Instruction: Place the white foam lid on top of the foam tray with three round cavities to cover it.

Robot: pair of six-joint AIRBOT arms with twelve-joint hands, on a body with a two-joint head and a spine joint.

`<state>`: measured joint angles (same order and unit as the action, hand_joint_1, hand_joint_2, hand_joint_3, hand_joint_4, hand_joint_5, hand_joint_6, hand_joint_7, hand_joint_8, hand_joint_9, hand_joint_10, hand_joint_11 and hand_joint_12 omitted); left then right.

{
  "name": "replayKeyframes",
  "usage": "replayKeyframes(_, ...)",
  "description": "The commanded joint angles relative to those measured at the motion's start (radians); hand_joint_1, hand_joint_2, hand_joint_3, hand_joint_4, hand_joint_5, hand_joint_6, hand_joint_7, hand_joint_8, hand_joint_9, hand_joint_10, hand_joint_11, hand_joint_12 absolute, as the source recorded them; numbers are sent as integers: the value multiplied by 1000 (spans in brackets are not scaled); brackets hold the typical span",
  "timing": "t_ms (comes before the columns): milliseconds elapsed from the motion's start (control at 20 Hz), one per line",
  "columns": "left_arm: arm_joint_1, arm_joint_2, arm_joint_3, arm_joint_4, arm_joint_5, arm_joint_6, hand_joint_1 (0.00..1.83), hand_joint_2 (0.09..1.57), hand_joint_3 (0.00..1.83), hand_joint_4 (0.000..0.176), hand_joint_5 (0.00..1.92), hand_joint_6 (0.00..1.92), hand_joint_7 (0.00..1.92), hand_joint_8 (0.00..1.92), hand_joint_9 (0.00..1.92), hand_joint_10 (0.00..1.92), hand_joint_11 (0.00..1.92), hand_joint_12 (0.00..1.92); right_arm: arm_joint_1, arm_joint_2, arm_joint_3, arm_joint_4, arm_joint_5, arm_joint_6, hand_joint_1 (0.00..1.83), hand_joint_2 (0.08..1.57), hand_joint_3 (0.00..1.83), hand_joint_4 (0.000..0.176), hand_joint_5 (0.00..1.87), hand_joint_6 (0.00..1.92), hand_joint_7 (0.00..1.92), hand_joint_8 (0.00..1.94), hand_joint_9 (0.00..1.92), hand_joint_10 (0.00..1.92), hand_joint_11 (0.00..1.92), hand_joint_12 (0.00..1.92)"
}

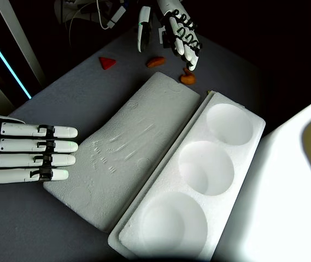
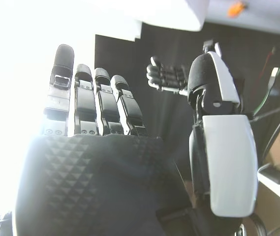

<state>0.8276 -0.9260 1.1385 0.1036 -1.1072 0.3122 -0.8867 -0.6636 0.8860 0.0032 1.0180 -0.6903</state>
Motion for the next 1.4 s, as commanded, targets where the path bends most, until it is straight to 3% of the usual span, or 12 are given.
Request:
replayKeyframes(0,-10,6,5,-16,-103,-3,369,1209,10,47,0,0,0,0,0,0,0,0,13,13,1,24,107,-9,602,1200,43,0,0,0,0,0,0,0,0,870)
replayKeyframes(50,-10,8,5,-15,-100,-1,370,1207,8,66,0,0,0,0,0,0,0,0,13,13,1,32,104,-20,633,1213,14,0,0,0,0,0,0,0,0,792)
replayKeyframes(150,-10,10,4,-14,-93,8,364,1194,1,74,0,0,0,0,0,0,0,0,12,13,0,48,103,-34,636,1233,1,0,0,0,0,0,0,0,0,134)
replayKeyframes(200,-9,10,3,-18,-91,10,360,1192,0,69,0,0,0,0,0,0,0,0,10,12,-2,61,103,-45,630,1227,0,0,0,0,0,0,0,0,0,26)
replayKeyframes(250,-5,10,2,-25,-91,11,370,1186,0,45,0,0,0,0,0,0,0,0,7,13,-5,79,104,-57,607,1224,0,0,0,0,0,0,0,0,0,4)
replayKeyframes(400,21,19,-11,-82,-116,41,447,1156,0,21,0,0,0,0,0,0,0,0,-7,13,-11,123,116,-77,588,1208,0,0,0,0,0,0,0,0,0,0)
replayKeyframes(500,45,29,-26,-123,-122,61,483,1130,0,23,0,0,0,0,0,0,0,0,-22,12,-22,162,127,-99,578,1213,0,0,0,0,0,0,0,0,0,0)
replayKeyframes(550,60,33,-33,-143,-123,69,471,1116,0,42,0,0,0,0,0,0,0,0,-35,12,-28,185,134,-114,570,1209,0,0,0,0,0,0,0,0,0,0)
replayKeyframes(750,101,36,-46,-214,-119,89,458,1075,0,17,0,0,0,0,0,0,0,0,-83,12,-43,270,163,-151,568,1206,0,0,0,0,0,0,0,0,0,0)
replayKeyframes(950,143,38,-61,-288,-130,121,467,1038,0,13,0,0,0,0,0,0,0,0,-131,12,-59,351,199,-185,533,1171,0,0,0,0,0,0,0,0,43,24)
replayKeyframes(1100,183,22,-65,-357,-156,135,469,1007,0,1,0,0,0,0,0,0,0,0,-197,11,-75,433,268,-191,521,1134,5,0,0,0,0,0,0,0,0,518)
replayKeyframes(1350,248,-3,-84,-445,-196,135,463,961,0,0,0,0,0,0,0,0,0,0,-280,-12,-86,531,355,-180,525,1147,0,0,0,0,0,0,0,0,0,282)
